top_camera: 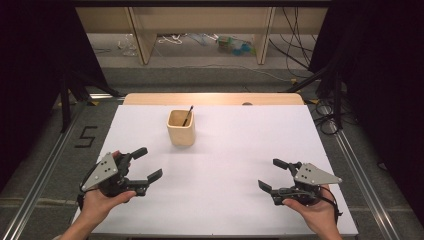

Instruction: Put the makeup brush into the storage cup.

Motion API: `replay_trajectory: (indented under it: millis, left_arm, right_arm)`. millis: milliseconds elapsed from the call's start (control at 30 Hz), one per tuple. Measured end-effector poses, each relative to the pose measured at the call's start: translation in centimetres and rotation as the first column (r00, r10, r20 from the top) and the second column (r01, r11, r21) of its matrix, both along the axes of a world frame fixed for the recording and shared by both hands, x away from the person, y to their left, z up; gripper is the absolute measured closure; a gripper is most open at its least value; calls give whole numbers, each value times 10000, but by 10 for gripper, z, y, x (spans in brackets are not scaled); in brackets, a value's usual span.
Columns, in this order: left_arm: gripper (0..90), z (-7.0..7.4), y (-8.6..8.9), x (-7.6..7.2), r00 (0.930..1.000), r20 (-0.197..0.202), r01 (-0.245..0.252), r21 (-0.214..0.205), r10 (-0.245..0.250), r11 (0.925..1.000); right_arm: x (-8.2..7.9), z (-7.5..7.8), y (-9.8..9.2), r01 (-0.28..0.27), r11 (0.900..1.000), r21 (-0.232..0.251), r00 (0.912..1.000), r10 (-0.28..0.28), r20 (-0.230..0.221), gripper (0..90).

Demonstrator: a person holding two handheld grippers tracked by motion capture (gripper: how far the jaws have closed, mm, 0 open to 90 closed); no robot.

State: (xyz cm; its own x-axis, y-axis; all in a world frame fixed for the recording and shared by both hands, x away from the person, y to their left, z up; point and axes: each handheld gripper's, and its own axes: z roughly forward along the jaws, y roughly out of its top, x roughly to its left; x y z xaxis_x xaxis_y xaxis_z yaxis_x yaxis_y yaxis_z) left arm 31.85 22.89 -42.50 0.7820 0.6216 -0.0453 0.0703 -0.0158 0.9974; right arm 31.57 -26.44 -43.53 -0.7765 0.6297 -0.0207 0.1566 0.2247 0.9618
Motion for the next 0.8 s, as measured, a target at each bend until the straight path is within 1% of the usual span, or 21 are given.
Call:
replay_trajectory:
  millis: [67,133,200,300,333,367,400,467,500,533,567,600,633,667,700,733,767,800]
  left_arm:
    - [140,-3,0,-2,9999,-37,-116,9,116,9999]
    - [135,-6,1,-4,10000,-20,-38,124,38,9999]
    - [135,-9,1,-7,9999,-126,-22,121,24,9999]
    - [135,-13,3,-11,9998,-218,-28,214,32,9998]
    - [135,-15,3,-11,9999,-154,67,228,-63,9997]
    - [135,-16,2,-11,9998,-195,22,255,-17,9997]
    - [135,-16,3,-11,9998,-210,26,317,-19,9995]
    - [135,-17,2,-10,9998,-207,13,321,-6,9995]
    - [136,-18,2,-9,9997,-230,29,330,-21,9995]
    - [136,-19,1,-9,9997,-249,78,347,-70,9994]
    - [137,-20,1,-9,9996,-275,72,412,-61,9991]
    - [137,-20,1,-8,9997,-244,93,499,-81,9987]
    - [138,-20,0,-8,9997,-247,98,493,-85,9987]
    - [139,-20,0,-8,9996,-288,80,457,-67,9989]
    - [139,-21,0,-7,9995,-287,110,306,-102,9995]
    - [143,-20,0,-7,9995,-315,26,391,-13,9992]
    - [143,-20,1,-6,9995,-325,-4,429,18,9991]
    - [144,-21,1,-6,9994,-359,8,445,8,9990]
  right_arm:
    - [0,0,-1,14,10000,-31,10000,-14,27,161]
    - [0,0,-2,23,10000,-57,10000,-23,-40,161]
    - [1,-1,-2,-10,10000,-42,10000,10,6,162]
    - [1,-2,-1,-75,10000,50,10000,75,-46,162]
    - [1,-2,-1,-79,10000,12,10000,79,-48,162]
    - [1,-2,-1,-79,10000,12,10000,79,-48,162]
    - [2,-2,-1,-49,10000,33,10000,49,-25,162]
    - [1,-2,-1,40,9999,-110,9999,-41,-100,162]
    - [0,-2,-1,46,9999,-106,9995,-49,-308,162]
    - [0,-2,-1,46,9999,-106,9995,-49,-308,162]
    - [1,-3,-2,51,9999,-91,9999,-53,-146,162]
    - [1,-3,-2,51,9999,-91,9999,-53,-146,162]
    - [2,-4,-2,32,10000,93,10000,-32,-74,162]
    - [1,-4,-3,104,9999,-28,9993,-105,-353,161]
    - [1,-4,-3,104,9999,-28,9993,-105,-353,161]
    - [3,-5,-5,152,9999,-47,9997,-153,-196,160]
    - [3,-5,-5,152,9999,-47,9997,-153,-196,160]
    - [3,-6,-4,123,9999,108,9997,-121,-200,160]
